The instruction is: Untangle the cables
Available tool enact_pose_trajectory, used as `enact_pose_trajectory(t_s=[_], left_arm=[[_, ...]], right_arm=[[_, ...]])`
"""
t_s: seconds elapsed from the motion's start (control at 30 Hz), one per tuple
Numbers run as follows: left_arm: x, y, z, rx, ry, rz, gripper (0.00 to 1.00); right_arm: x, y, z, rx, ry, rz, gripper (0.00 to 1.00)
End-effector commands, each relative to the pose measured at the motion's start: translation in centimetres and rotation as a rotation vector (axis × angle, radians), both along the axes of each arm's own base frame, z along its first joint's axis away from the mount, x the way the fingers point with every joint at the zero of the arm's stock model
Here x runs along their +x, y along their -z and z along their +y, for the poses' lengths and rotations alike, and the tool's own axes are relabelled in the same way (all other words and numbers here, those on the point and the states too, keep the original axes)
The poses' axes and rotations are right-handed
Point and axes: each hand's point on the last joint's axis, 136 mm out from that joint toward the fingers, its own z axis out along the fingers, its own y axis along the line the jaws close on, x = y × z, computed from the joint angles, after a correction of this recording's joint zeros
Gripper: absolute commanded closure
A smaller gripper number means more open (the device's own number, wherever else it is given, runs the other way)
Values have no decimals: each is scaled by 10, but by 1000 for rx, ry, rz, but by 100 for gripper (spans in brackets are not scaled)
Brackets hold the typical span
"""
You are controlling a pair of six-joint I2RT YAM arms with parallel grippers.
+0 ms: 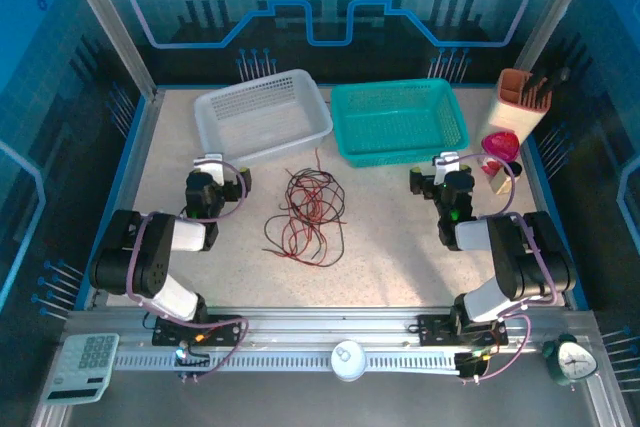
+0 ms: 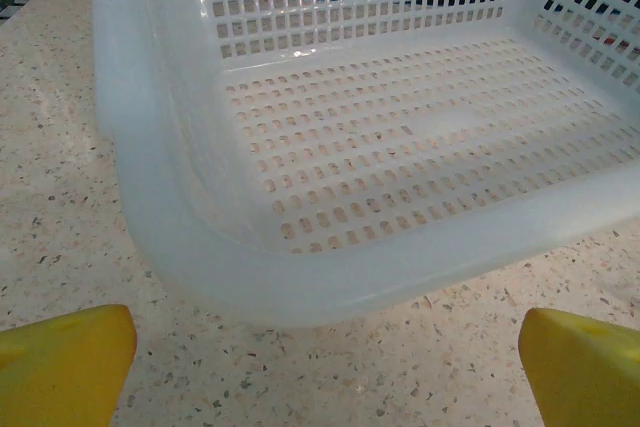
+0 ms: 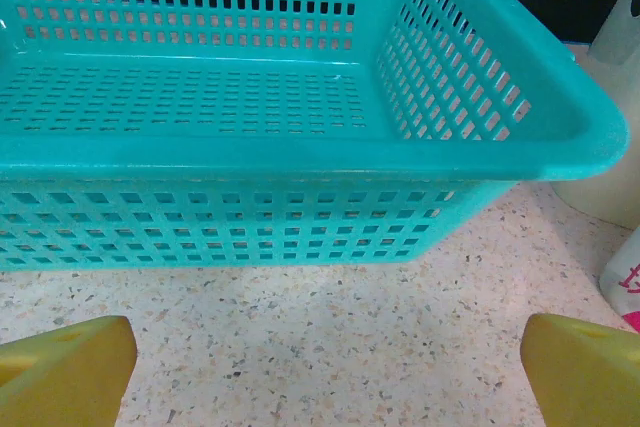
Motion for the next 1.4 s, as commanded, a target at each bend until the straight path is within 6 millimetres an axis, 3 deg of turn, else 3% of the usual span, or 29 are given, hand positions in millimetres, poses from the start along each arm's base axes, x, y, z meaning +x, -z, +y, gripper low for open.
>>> enact_pose_trajectory(t_s=[0.0, 1.37], left_arm=[[5, -9, 1, -9, 6, -27, 1], [5, -8, 1, -15, 10, -21, 1]], right_arm=[[4, -5, 4, 4, -14, -23, 0], [4, -5, 3, 28, -31, -19, 0]])
